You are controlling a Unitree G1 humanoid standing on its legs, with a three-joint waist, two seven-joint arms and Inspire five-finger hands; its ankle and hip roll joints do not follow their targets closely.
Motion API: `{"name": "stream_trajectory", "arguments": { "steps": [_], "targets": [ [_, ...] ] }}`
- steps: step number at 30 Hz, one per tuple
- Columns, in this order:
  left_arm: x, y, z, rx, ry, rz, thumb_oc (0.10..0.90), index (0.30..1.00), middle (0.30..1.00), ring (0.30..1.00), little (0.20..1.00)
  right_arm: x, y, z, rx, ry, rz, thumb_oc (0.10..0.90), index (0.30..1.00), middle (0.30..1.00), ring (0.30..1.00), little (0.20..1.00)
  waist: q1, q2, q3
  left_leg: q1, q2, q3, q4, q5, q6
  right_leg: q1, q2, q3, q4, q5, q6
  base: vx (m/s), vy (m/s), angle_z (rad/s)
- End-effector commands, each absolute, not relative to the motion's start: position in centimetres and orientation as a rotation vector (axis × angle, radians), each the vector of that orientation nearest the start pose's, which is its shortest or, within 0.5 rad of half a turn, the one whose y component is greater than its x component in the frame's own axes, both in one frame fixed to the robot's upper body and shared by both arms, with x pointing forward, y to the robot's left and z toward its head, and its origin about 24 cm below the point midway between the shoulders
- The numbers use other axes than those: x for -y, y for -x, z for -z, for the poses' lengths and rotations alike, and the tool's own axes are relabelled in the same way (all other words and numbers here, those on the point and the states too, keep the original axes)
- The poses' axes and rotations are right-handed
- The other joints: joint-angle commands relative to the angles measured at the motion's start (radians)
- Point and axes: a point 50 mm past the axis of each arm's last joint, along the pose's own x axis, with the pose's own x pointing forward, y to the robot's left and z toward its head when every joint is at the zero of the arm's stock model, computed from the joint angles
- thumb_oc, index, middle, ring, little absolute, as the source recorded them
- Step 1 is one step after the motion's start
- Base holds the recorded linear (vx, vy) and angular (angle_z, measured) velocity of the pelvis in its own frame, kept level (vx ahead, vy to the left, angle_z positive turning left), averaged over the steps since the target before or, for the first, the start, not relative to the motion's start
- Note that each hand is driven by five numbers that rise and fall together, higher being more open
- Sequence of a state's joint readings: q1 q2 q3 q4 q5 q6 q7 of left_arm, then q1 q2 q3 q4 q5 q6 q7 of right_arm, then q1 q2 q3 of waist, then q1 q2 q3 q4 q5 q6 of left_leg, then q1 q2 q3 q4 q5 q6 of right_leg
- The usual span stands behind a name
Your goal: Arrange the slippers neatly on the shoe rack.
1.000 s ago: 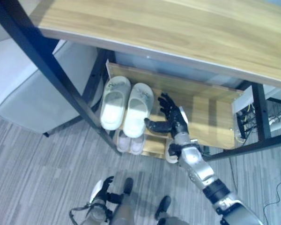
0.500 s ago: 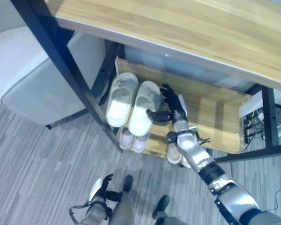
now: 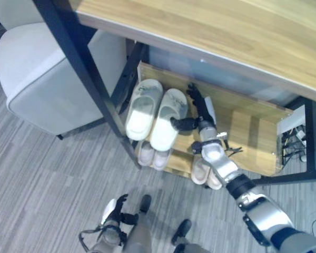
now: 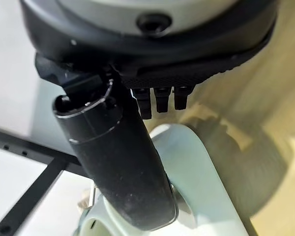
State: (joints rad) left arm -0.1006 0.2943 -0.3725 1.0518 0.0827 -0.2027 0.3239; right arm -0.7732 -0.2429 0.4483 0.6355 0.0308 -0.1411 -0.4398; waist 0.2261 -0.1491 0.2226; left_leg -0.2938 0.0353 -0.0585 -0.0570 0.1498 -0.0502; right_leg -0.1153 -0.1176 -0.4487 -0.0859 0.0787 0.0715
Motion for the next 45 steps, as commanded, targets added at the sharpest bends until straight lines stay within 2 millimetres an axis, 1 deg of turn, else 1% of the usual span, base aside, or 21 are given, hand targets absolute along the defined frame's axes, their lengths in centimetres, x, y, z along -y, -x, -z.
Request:
{"name": "stream_trajectory", "arguments": {
  "steps": [1, 2, 4, 7, 11, 17, 23, 25, 26, 27, 30, 33, 36, 37, 40, 41, 42, 43, 44, 45],
  "targets": [
    [-18.9, -17.2, 12.6, -0.647, -0.628, 0.067, 0.800, 0.900, 0.900, 0.900, 0.900, 10.5, -37.9, -20.2, 0.607, 0.466, 0.107, 0.800, 0.900, 0.900, 0.900, 0.900, 0.034, 0.006, 0.005, 0.103, -0.001, 0.043, -0.015, -0.140, -0.014, 0.017, -0.072, 0.030, 0.076, -0.036, 0.090, 0.00, 0.000, 0.00],
    [-18.8, -17.3, 12.6, -0.638, -0.632, 0.074, 0.800, 0.900, 0.900, 0.900, 0.900, 10.4, -37.9, -20.6, 0.634, 0.519, 0.104, 0.800, 0.900, 0.900, 0.900, 0.900, 0.034, 0.008, 0.003, 0.105, -0.001, 0.043, -0.015, -0.141, -0.013, 0.017, -0.073, 0.031, 0.076, -0.036, 0.091, 0.00, 0.000, 0.00],
    [-18.8, -17.4, 12.5, -0.633, -0.634, 0.077, 0.800, 0.900, 0.900, 0.900, 0.900, 10.3, -37.8, -20.8, 0.647, 0.538, 0.102, 0.800, 0.900, 0.900, 0.900, 0.900, 0.033, 0.009, 0.001, 0.106, 0.000, 0.043, -0.015, -0.141, -0.014, 0.020, -0.075, 0.030, 0.075, -0.036, 0.091, 0.00, 0.000, 0.00],
    [-18.8, -17.4, 12.5, -0.636, -0.636, 0.079, 0.800, 0.900, 0.900, 0.900, 0.900, 10.1, -37.6, -21.2, 0.670, 0.532, 0.093, 0.800, 0.900, 0.900, 0.900, 0.900, 0.030, 0.008, -0.004, 0.106, -0.002, 0.044, -0.016, -0.141, -0.014, 0.022, -0.076, 0.029, 0.074, -0.035, 0.092, 0.00, 0.000, 0.00],
    [-18.6, -17.3, 12.6, -0.640, -0.634, 0.085, 0.800, 0.900, 0.900, 0.900, 0.900, 9.9, -37.2, -21.0, 0.679, 0.523, 0.073, 0.800, 0.900, 0.900, 0.900, 0.900, 0.023, 0.007, -0.008, 0.109, -0.003, 0.042, -0.017, -0.142, -0.014, 0.024, -0.076, 0.026, 0.075, -0.036, 0.092, 0.00, 0.000, 0.00],
    [-18.5, -16.7, 13.0, -0.673, -0.615, 0.079, 0.800, 0.900, 0.900, 0.900, 0.900, 9.4, -36.1, -19.9, 0.671, 0.466, 0.023, 0.800, 0.900, 0.900, 0.900, 0.900, 0.009, 0.007, -0.013, 0.118, -0.001, 0.050, -0.018, -0.143, -0.013, 0.024, -0.078, 0.032, 0.077, -0.033, 0.092, 0.00, 0.000, 0.00],
    [-18.6, -16.0, 13.4, -0.710, -0.600, 0.073, 0.800, 0.900, 0.900, 0.900, 0.900, 8.5, -34.7, -19.2, 0.668, 0.353, -0.043, 0.800, 0.900, 0.900, 0.900, 0.900, -0.008, 0.012, -0.021, 0.130, 0.003, 0.062, -0.019, -0.145, -0.013, 0.025, -0.077, 0.039, 0.078, -0.033, 0.090, 0.00, -0.001, -0.01],
    [-18.6, -16.0, 13.4, -0.711, -0.600, 0.073, 0.800, 0.900, 0.900, 0.900, 0.900, 8.5, -34.7, -19.2, 0.667, 0.353, -0.043, 0.800, 0.900, 0.900, 0.900, 0.900, -0.008, 0.012, -0.022, 0.130, 0.003, 0.063, -0.019, -0.145, -0.013, 0.026, -0.077, 0.040, 0.078, -0.033, 0.090, 0.00, -0.002, -0.05],
    [-18.6, -15.7, 13.5, -0.720, -0.596, 0.067, 0.800, 0.900, 0.900, 0.900, 0.900, 8.2, -34.3, -19.1, 0.671, 0.327, -0.062, 0.800, 0.900, 0.900, 0.900, 0.900, -0.012, 0.013, -0.025, 0.136, 0.004, 0.066, -0.019, -0.147, -0.013, 0.028, -0.076, 0.045, 0.076, -0.033, 0.090, 0.00, -0.001, -0.07],
    [-18.6, -15.7, 13.5, -0.720, -0.596, 0.067, 0.800, 0.900, 0.900, 0.900, 0.900, 8.2, -34.3, -19.1, 0.670, 0.327, -0.062, 0.800, 0.900, 0.900, 0.900, 0.900, -0.012, 0.013, -0.025, 0.136, 0.004, 0.067, -0.019, -0.147, -0.013, 0.028, -0.076, 0.045, 0.076, -0.033, 0.090, 0.00, -0.003, -0.09],
    [-18.9, -15.4, 13.6, -0.736, -0.590, 0.053, 0.800, 0.900, 0.900, 0.900, 0.900, 8.0, -33.4, -19.0, 0.676, 0.262, -0.090, 0.800, 0.900, 0.900, 0.900, 0.900, -0.021, 0.017, -0.035, 0.146, 0.006, 0.073, -0.019, -0.148, -0.014, 0.034, -0.074, 0.048, 0.075, -0.035, 0.088, 0.00, 0.001, -0.10],
    [-19.1, -15.3, 13.7, -0.749, -0.589, 0.043, 0.800, 0.900, 0.900, 0.900, 0.900, 8.2, -32.6, -18.4, 0.668, 0.223, -0.116, 0.800, 0.900, 0.900, 0.900, 0.900, -0.031, 0.020, -0.045, 0.154, 0.006, 0.074, -0.021, -0.149, -0.016, 0.041, -0.072, 0.049, 0.073, -0.038, 0.087, 0.00, -0.001, -0.02],
    [-19.4, -15.0, 13.8, -0.767, -0.583, 0.031, 0.800, 0.900, 0.900, 0.900, 0.900, 9.1, -31.3, -17.7, 0.669, 0.218, -0.152, 0.800, 0.900, 0.900, 0.900, 0.900, -0.048, 0.023, -0.059, 0.165, 0.007, 0.079, -0.023, -0.151, -0.018, 0.053, -0.070, 0.046, 0.071, -0.040, 0.087, 0.00, 0.000, 0.00],
    [-19.4, -15.0, 13.8, -0.768, -0.583, 0.031, 0.800, 0.900, 0.900, 0.900, 0.900, 9.1, -31.3, -17.7, 0.668, 0.218, -0.152, 0.800, 0.900, 0.900, 0.900, 0.900, -0.048, 0.023, -0.059, 0.165, 0.007, 0.079, -0.023, -0.151, -0.018, 0.053, -0.070, 0.046, 0.071, -0.040, 0.087, 0.00, 0.000, 0.00],
    [-20.1, -14.4, 14.0, -0.789, -0.575, 0.019, 0.800, 0.900, 0.900, 0.900, 0.900, 11.5, -29.4, -16.8, 0.680, 0.288, -0.189, 0.800, 0.900, 0.900, 0.900, 0.900, -0.076, 0.027, -0.080, 0.183, 0.009, 0.086, -0.025, -0.153, -0.022, 0.068, -0.068, 0.046, 0.069, -0.043, 0.089, 0.00, 0.000, 0.00],
    [-20.0, -14.3, 14.0, -0.791, -0.574, 0.022, 0.800, 0.900, 0.900, 0.900, 0.900, 11.6, -29.3, -16.8, 0.678, 0.290, -0.189, 0.800, 0.900, 0.900, 0.900, 0.900, -0.076, 0.029, -0.082, 0.184, 0.009, 0.085, -0.025, -0.153, -0.022, 0.069, -0.068, 0.046, 0.068, -0.043, 0.089, 0.00, 0.000, 0.00],
    [-20.2, -13.8, 14.1, -0.804, -0.570, 0.024, 0.800, 0.900, 0.900, 0.900, 0.900, 13.0, -28.0, -16.0, 0.663, 0.335, -0.214, 0.800, 0.900, 0.900, 0.900, 0.900, -0.093, 0.033, -0.093, 0.193, 0.013, 0.089, -0.027, -0.151, -0.025, 0.079, -0.066, 0.046, 0.068, -0.045, 0.090, 0.00, -0.042, 0.01],
    [-20.3, -13.5, 14.3, -0.817, -0.567, 0.034, 0.800, 0.900, 0.900, 0.900, 0.900, 14.3, -26.8, -14.5, 0.606, 0.365, -0.235, 0.800, 0.900, 0.900, 0.900, 0.900, -0.115, 0.039, -0.104, 0.201, 0.014, 0.094, -0.030, -0.147, -0.028, 0.086, -0.063, 0.047, 0.070, -0.050, 0.089, 0.01, -0.049, -0.05],
    [-20.4, -13.3, 14.3, -0.826, -0.564, 0.035, 0.800, 0.900, 0.900, 0.900, 0.900, 14.7, -26.3, -13.7, 0.578, 0.395, -0.251, 0.800, 0.900, 0.900, 0.900, 0.900, -0.123, 0.042, -0.109, 0.204, 0.015, 0.097, -0.030, -0.144, -0.031, 0.091, -0.062, 0.047, 0.070, -0.052, 0.089, 0.01, -0.028, -0.08],
    [-20.3, -13.2, 14.4, -0.827, -0.563, 0.037, 0.800, 0.900, 0.900, 0.900, 0.900, 14.8, -26.2, -13.7, 0.576, 0.396, -0.251, 0.800, 0.900, 0.900, 0.900, 0.900, -0.123, 0.043, -0.110, 0.204, 0.015, 0.096, -0.030, -0.145, -0.031, 0.092, -0.061, 0.047, 0.070, -0.053, 0.089, -0.01, -0.035, -0.17]
  ]
}}
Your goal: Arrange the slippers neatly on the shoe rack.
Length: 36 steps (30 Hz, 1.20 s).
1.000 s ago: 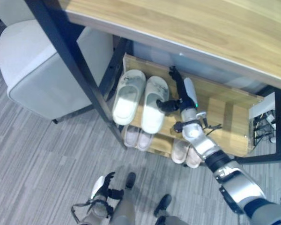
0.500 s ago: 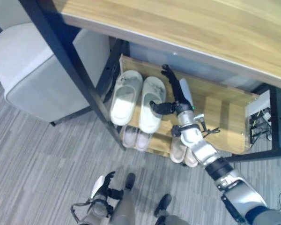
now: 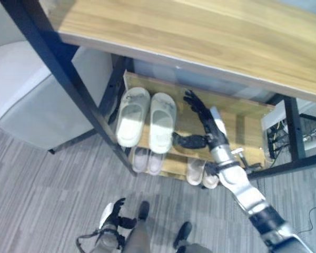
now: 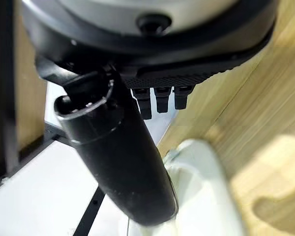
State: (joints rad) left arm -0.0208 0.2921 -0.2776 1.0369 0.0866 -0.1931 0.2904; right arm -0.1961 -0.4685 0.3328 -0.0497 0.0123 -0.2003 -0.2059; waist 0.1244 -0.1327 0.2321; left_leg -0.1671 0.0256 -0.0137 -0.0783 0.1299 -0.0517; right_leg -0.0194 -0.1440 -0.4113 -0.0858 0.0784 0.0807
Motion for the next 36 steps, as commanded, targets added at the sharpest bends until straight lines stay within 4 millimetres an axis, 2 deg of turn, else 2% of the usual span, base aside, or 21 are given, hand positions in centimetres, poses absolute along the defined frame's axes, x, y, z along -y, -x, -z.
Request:
{"name": "stream_trajectory", "arguments": {
  "steps": [1, 2, 5, 10, 14, 19, 22, 23, 25, 26, 28, 30, 31, 33, 36],
  "targets": [
    [-20.6, -13.0, 14.4, -0.838, -0.562, 0.036, 0.800, 0.900, 0.900, 0.900, 0.900, 15.6, -25.0, -11.9, 0.507, 0.470, -0.291, 0.800, 0.900, 0.900, 0.900, 0.900, -0.043, 0.032, -0.126, 0.083, 0.027, 0.057, -0.009, -0.121, -0.034, 0.002, -0.032, 0.011, 0.072, -0.057, 0.078, -0.02, -0.029, -0.21],
    [-20.5, -12.9, 14.5, -0.839, -0.561, 0.038, 0.800, 0.900, 0.900, 0.900, 0.900, 15.7, -24.9, -11.9, 0.504, 0.471, -0.291, 0.800, 0.900, 0.900, 0.900, 0.900, -0.043, 0.034, -0.128, 0.084, 0.027, 0.056, -0.009, -0.121, -0.034, 0.004, -0.031, 0.010, 0.072, -0.057, 0.078, -0.02, -0.035, -0.07],
    [-20.5, -12.8, 14.6, -0.845, -0.557, 0.051, 0.800, 0.900, 0.900, 0.900, 0.900, 17.2, -23.0, -8.3, 0.330, 0.526, -0.335, 0.800, 0.900, 0.900, 0.900, 0.900, -0.071, 0.046, -0.140, 0.097, 0.030, 0.064, -0.009, -0.120, -0.040, 0.015, -0.026, 0.012, 0.073, -0.064, 0.075, -0.02, -0.023, -0.06],
    [-20.2, -12.5, 14.7, -0.854, -0.543, 0.075, 0.800, 0.900, 0.900, 0.900, 0.900, 19.9, -19.9, -0.7, -0.035, 0.674, -0.345, 0.800, 0.900, 0.900, 0.900, 0.900, -0.107, 0.064, -0.157, 0.130, 0.040, 0.084, -0.009, -0.121, -0.041, 0.031, -0.014, 0.037, 0.076, -0.077, 0.070, -0.01, -0.031, -0.15],
    [-20.3, -12.2, 14.8, -0.861, -0.540, 0.089, 0.800, 0.900, 0.900, 0.900, 0.900, 21.8, -17.7, 4.5, -0.278, 0.774, -0.311, 0.800, 0.900, 0.900, 0.900, 0.900, -0.115, 0.074, -0.164, 0.158, 0.050, 0.094, -0.009, -0.119, -0.042, 0.051, 0.000, 0.064, 0.074, -0.091, 0.062, -0.01, -0.048, -0.20],
    [-20.6, -12.7, 14.6, -0.851, -0.565, 0.105, 0.800, 0.900, 0.900, 0.900, 0.900, 22.9, -15.0, 9.3, -0.525, 0.813, -0.275, 0.800, 0.900, 0.900, 0.900, 0.900, -0.114, 0.081, -0.165, 0.166, 0.070, 0.093, -0.009, -0.098, -0.050, 0.073, 0.027, 0.081, 0.062, -0.110, 0.046, -0.05, -0.079, -0.13],
    [-20.7, -13.4, 14.3, -0.827, -0.582, 0.109, 0.800, 0.900, 0.900, 0.900, 0.900, 23.2, -14.0, 11.0, -0.626, 0.824, -0.258, 0.800, 0.900, 0.900, 0.900, 0.900, -0.110, 0.088, -0.152, 0.150, 0.086, 0.079, -0.005, -0.075, -0.060, 0.077, 0.049, 0.101, 0.046, -0.122, 0.035, -0.13, -0.107, 0.02],
    [-20.8, -14.1, 14.0, -0.810, -0.594, 0.104, 0.800, 0.900, 0.900, 0.900, 0.900, 23.6, -13.6, 11.7, -0.681, 0.825, -0.231, 0.800, 0.900, 0.900, 0.900, 0.900, -0.103, 0.091, -0.130, 0.120, 0.102, 0.065, 0.006, -0.049, -0.071, 0.079, 0.067, 0.115, 0.027, -0.128, 0.028, -0.19, -0.106, -0.01],
    [-20.9, -14.3, 14.0, -0.811, -0.601, 0.099, 0.800, 0.900, 0.900, 0.900, 0.900, 23.8, -13.3, 12.3, -0.723, 0.825, -0.217, 0.800, 0.900, 0.900, 0.900, 0.900, -0.096, 0.095, -0.117, 0.097, 0.112, 0.055, 0.014, -0.036, -0.078, 0.081, 0.076, 0.120, 0.009, -0.128, 0.024, -0.19, -0.092, 0.10],
    [-20.8, -14.4, 14.0, -0.810, -0.600, 0.098, 0.800, 0.900, 0.900, 0.900, 0.900, 23.8, -13.4, 12.3, -0.728, 0.823, -0.207, 0.800, 0.900, 0.900, 0.900, 0.900, -0.091, 0.096, -0.106, 0.081, 0.115, 0.048, 0.029, -0.026, -0.082, 0.081, 0.075, 0.120, 0.006, -0.127, 0.023, -0.24, -0.075, 0.18],
    [-20.5, -14.7, 14.0, -0.808, -0.596, 0.102, 0.800, 0.900, 0.900, 0.900, 0.900, 24.5, -13.1, 12.8, -0.784, 0.832, -0.178, 0.800, 0.900, 0.900, 0.900, 0.900, -0.090, 0.090, -0.083, 0.046, 0.104, 0.039, 0.089, -0.042, -0.079, 0.069, 0.063, 0.114, 0.008, -0.111, 0.019, -0.26, -0.041, 0.18],
    [-20.4, -14.8, 14.0, -0.818, -0.594, 0.103, 0.800, 0.900, 0.900, 0.900, 0.900, 25.0, -12.9, 13.0, -0.820, 0.844, -0.160, 0.800, 0.900, 0.900, 0.900, 0.900, -0.105, 0.071, -0.077, 0.049, 0.076, 0.044, 0.173, -0.115, -0.066, 0.033, 0.036, 0.104, 0.014, -0.081, 0.015, -0.25, -0.041, 0.19],
    [-20.5, -14.8, 14.1, -0.823, -0.600, 0.105, 0.800, 0.900, 0.900, 0.900, 0.900, 25.2, -12.4, 13.4, -0.855, 0.847, -0.153, 0.800, 0.900, 0.900, 0.900, 0.900, -0.115, 0.063, -0.077, 0.056, 0.062, 0.051, 0.226, -0.166, -0.059, 0.020, 0.023, 0.099, 0.019, -0.069, 0.014, -0.20, -0.017, 0.21],
    [-20.4, -14.4, 14.3, -0.840, -0.599, 0.105, 0.800, 0.900, 0.900, 0.900, 0.900, 25.6, -11.5, 13.9, -0.911, 0.857, -0.150, 0.800, 0.900, 0.900, 0.900, 0.900, -0.127, 0.053, -0.086, 0.082, 0.041, 0.064, 0.287, -0.231, -0.050, 0.006, 0.009, 0.095, 0.020, -0.054, 0.013, -0.12, 0.030, 0.17],
    [-20.0, -14.2, 14.5, -0.855, -0.601, 0.119, 0.800, 0.900, 0.900, 0.900, 0.900, 26.0, -10.2, 14.4, -0.980, 0.891, -0.169, 0.800, 0.900, 0.900, 0.900, 0.900, -0.143, 0.051, -0.100, 0.137, 0.011, 0.057, 0.320, -0.288, -0.045, -0.019, -0.002, 0.089, 0.030, -0.033, 0.016, -0.05, 0.074, -0.03]
  ]
}}
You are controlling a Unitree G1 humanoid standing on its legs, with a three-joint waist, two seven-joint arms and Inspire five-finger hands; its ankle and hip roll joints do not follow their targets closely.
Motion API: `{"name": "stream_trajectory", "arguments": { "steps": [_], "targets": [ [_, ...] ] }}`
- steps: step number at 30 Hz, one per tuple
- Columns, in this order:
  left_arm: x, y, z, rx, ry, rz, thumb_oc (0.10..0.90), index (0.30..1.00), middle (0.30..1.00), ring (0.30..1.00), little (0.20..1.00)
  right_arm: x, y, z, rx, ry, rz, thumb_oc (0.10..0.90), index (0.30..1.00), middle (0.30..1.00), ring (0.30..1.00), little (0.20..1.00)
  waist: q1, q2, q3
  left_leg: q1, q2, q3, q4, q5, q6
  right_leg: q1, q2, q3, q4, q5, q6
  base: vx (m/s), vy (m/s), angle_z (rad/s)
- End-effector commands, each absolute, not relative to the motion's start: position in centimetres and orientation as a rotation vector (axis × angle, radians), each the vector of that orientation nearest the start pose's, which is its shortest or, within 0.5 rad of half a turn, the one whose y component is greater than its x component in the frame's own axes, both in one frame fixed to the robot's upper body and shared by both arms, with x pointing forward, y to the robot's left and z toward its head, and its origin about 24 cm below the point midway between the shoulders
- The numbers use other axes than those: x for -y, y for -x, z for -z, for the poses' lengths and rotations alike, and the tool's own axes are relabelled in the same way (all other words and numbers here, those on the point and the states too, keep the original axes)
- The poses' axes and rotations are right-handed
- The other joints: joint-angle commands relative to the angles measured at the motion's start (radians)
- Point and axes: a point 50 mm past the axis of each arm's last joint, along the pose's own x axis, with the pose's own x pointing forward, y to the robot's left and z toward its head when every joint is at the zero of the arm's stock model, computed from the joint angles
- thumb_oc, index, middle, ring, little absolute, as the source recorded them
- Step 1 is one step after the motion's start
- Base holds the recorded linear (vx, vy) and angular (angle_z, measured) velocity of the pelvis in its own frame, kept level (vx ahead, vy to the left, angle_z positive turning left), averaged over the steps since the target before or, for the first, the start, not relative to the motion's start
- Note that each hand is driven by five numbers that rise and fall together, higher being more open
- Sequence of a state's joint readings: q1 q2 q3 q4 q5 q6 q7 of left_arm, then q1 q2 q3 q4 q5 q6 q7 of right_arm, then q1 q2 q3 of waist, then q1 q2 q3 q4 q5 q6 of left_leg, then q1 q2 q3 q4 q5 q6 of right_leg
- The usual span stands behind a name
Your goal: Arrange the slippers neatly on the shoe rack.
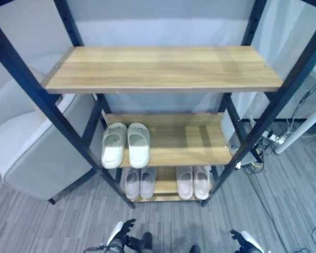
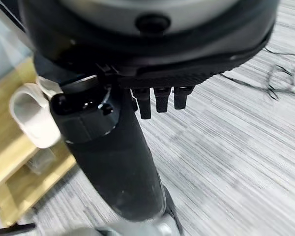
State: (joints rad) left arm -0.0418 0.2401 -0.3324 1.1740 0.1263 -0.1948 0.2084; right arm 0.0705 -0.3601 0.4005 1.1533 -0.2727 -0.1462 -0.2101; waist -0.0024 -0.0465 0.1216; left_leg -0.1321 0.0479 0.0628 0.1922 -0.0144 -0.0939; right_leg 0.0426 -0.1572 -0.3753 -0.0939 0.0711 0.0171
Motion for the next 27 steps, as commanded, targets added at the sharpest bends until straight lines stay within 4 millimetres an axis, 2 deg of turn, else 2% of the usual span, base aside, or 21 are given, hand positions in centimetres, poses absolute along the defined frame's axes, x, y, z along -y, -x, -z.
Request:
{"name": "stream_trajectory", "arguments": {
  "steps": [1, 2, 3, 5, 7, 10, 11, 13, 17, 18, 20, 27],
  "targets": [
    [-19.8, -14.4, 14.5, -0.847, -0.601, 0.125, 0.800, 0.900, 0.900, 0.900, 0.900, 26.0, -10.1, 14.5, -0.989, 0.898, -0.172, 0.800, 0.900, 0.900, 0.900, 0.900, -0.026, -0.029, 0.007, 0.133, -0.020, -0.028, 0.028, -0.159, 0.000, -0.098, 0.011, 0.050, 0.049, -0.017, 0.083, -0.03, 0.072, -0.02],
    [-19.8, -14.4, 14.5, -0.847, -0.601, 0.125, 0.800, 0.900, 0.900, 0.900, 0.900, 26.0, -10.1, 14.5, -0.989, 0.898, -0.172, 0.800, 0.900, 0.900, 0.900, 0.900, -0.026, -0.029, 0.008, 0.134, -0.020, -0.028, 0.027, -0.159, 0.000, -0.098, 0.011, 0.050, 0.049, -0.018, 0.083, -0.06, 0.098, 0.09],
    [-19.4, -14.7, 14.4, -0.831, -0.602, 0.142, 0.800, 0.900, 0.900, 0.900, 0.900, 26.1, -9.7, 14.6, -1.009, 0.894, -0.169, 0.800, 0.900, 0.900, 0.900, 0.900, -0.039, -0.023, 0.007, 0.163, -0.036, -0.032, -0.026, -0.181, 0.015, -0.127, 0.003, 0.045, 0.061, 0.003, 0.094, -0.08, 0.125, 0.29],
    [-19.4, -14.8, 14.4, -0.828, -0.606, 0.150, 0.800, 0.900, 0.900, 0.900, 0.900, 25.9, -9.7, 14.7, -1.015, 0.898, -0.177, 0.800, 0.900, 0.900, 0.900, 0.900, -0.042, -0.025, 0.010, 0.180, -0.051, -0.037, -0.074, -0.183, 0.029, -0.153, -0.008, 0.052, 0.072, 0.032, 0.110, -0.09, 0.160, 0.30],
    [-19.4, -14.5, 14.5, -0.839, -0.616, 0.162, 0.800, 0.900, 0.900, 0.900, 0.900, 25.7, -9.7, 14.8, -1.020, 0.899, -0.176, 0.800, 0.900, 0.900, 0.900, 0.900, -0.041, -0.031, 0.019, 0.188, -0.064, -0.048, -0.118, -0.174, 0.044, -0.179, -0.021, 0.068, 0.085, 0.052, 0.127, -0.11, 0.133, 0.02],
    [-20.1, -14.6, 14.4, -0.844, -0.643, 0.167, 0.800, 0.900, 0.900, 0.900, 0.900, 25.1, -10.8, 14.7, -0.992, 0.914, -0.196, 0.800, 0.900, 0.900, 0.900, 0.900, -0.042, -0.035, 0.049, 0.171, -0.069, -0.055, -0.130, -0.150, 0.059, -0.231, -0.034, 0.116, 0.153, 0.061, 0.152, -0.17, 0.108, 0.01],
    [-20.6, -14.9, 14.2, -0.840, -0.668, 0.172, 0.800, 0.900, 0.900, 0.900, 0.900, 24.8, -11.3, 14.7, -0.979, 0.923, -0.208, 0.800, 0.900, 0.900, 0.900, 0.900, -0.042, -0.038, 0.060, 0.156, -0.071, -0.058, -0.125, -0.143, 0.068, -0.240, -0.021, 0.164, 0.186, 0.037, 0.153, -0.20, 0.105, 0.01],
    [-21.2, -15.3, 14.0, -0.835, -0.684, 0.164, 0.800, 0.900, 0.900, 0.900, 0.900, 24.6, -11.3, 14.7, -0.983, 0.919, -0.218, 0.800, 0.900, 0.900, 0.900, 0.900, -0.039, -0.036, 0.058, 0.135, -0.075, -0.062, -0.125, -0.123, 0.082, -0.231, 0.011, 0.220, 0.232, 0.000, 0.146, -0.18, 0.106, 0.08],
    [-22.1, -15.5, 13.8, -0.837, -0.715, 0.155, 0.800, 0.900, 0.900, 0.900, 0.900, 24.3, -10.2, 15.1, -1.016, 0.881, -0.221, 0.800, 0.900, 0.900, 0.900, 0.900, -0.027, -0.036, 0.019, 0.108, -0.084, -0.101, -0.168, -0.070, 0.095, -0.159, 0.091, 0.338, 0.298, -0.094, 0.126, -0.10, 0.026, 0.21],
    [-22.3, -15.3, 13.8, -0.842, -0.719, 0.155, 0.800, 0.900, 0.900, 0.900, 0.900, 24.3, -9.7, 15.3, -1.032, 0.877, -0.226, 0.800, 0.900, 0.900, 0.900, 0.900, -0.021, -0.042, 0.007, 0.106, -0.088, -0.108, -0.184, -0.058, 0.091, -0.130, 0.096, 0.352, 0.268, -0.104, 0.116, -0.03, -0.050, 0.72],
    [-22.4, -15.3, 13.7, -0.841, -0.717, 0.145, 0.800, 0.900, 0.900, 0.900, 0.900, 24.3, -9.6, 15.4, -1.044, 0.875, -0.221, 0.800, 0.900, 0.900, 0.900, 0.900, -0.008, -0.050, -0.015, 0.101, -0.085, -0.098, -0.215, -0.043, 0.083, -0.086, 0.088, 0.332, 0.190, -0.108, 0.115, -0.03, -0.072, 0.51],
    [-21.6, -15.5, 13.8, -0.834, -0.707, 0.172, 0.800, 0.900, 0.900, 0.900, 0.900, 24.1, -9.5, 15.4, -1.047, 0.876, -0.214, 0.800, 0.900, 0.900, 0.900, 0.900, -0.008, -0.046, -0.047, 0.104, -0.054, -0.080, -0.262, -0.005, 0.060, -0.021, 0.099, 0.330, 0.051, -0.095, 0.108, -0.05, -0.064, 0.02]
  ]
}}
